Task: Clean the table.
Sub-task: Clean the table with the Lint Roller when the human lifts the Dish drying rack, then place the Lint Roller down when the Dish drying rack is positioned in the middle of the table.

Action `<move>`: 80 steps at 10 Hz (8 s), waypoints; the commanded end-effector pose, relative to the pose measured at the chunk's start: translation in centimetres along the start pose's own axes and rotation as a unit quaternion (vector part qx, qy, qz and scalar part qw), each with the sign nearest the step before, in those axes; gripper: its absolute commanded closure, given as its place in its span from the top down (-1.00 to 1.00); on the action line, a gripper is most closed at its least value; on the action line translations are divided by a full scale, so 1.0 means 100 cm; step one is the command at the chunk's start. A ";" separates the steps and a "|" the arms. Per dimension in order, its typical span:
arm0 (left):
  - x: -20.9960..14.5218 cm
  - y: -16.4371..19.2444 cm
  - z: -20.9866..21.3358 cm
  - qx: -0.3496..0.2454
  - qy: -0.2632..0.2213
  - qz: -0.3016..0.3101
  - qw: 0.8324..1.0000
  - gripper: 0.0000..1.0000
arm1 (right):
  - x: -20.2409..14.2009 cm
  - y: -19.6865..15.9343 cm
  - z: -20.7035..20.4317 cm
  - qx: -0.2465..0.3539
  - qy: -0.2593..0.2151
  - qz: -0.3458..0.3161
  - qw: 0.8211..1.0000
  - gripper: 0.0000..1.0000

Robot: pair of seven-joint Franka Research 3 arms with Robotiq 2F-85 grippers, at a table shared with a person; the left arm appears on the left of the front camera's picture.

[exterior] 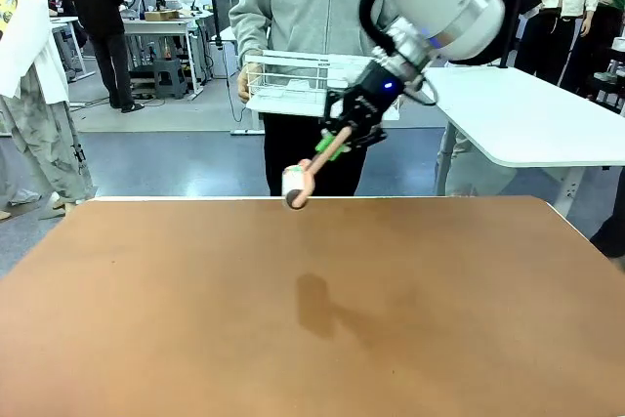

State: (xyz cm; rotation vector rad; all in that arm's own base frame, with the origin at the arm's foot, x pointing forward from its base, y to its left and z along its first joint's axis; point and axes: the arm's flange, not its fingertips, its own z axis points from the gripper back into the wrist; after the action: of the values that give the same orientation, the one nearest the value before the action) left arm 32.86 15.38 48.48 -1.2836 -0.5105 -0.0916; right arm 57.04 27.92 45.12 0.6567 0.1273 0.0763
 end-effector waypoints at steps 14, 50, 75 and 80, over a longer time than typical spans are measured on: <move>-0.001 -0.002 0.001 -0.013 -0.005 -0.007 1.000 1.00 | -0.095 -0.132 0.155 -0.217 -0.124 -0.005 0.968 -0.58; -0.001 -0.002 0.001 -0.013 -0.005 -0.007 1.000 1.00 | -0.095 -0.132 0.155 -0.217 -0.124 -0.005 0.968 -0.58; -0.001 -0.002 0.001 -0.013 -0.005 -0.007 1.000 1.00 | -0.089 -0.264 0.055 -0.023 -0.395 -0.612 0.685 -0.44; -0.001 -0.002 0.001 -0.013 -0.005 -0.007 1.000 1.00 | -0.117 -0.246 0.072 -0.012 -0.400 -0.591 0.700 1.00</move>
State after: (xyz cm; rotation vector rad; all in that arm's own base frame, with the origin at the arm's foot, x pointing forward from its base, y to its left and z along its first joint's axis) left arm 32.85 15.35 48.48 -1.2840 -0.5097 -0.0920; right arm 48.18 2.21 35.83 0.4219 -0.3100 -1.4551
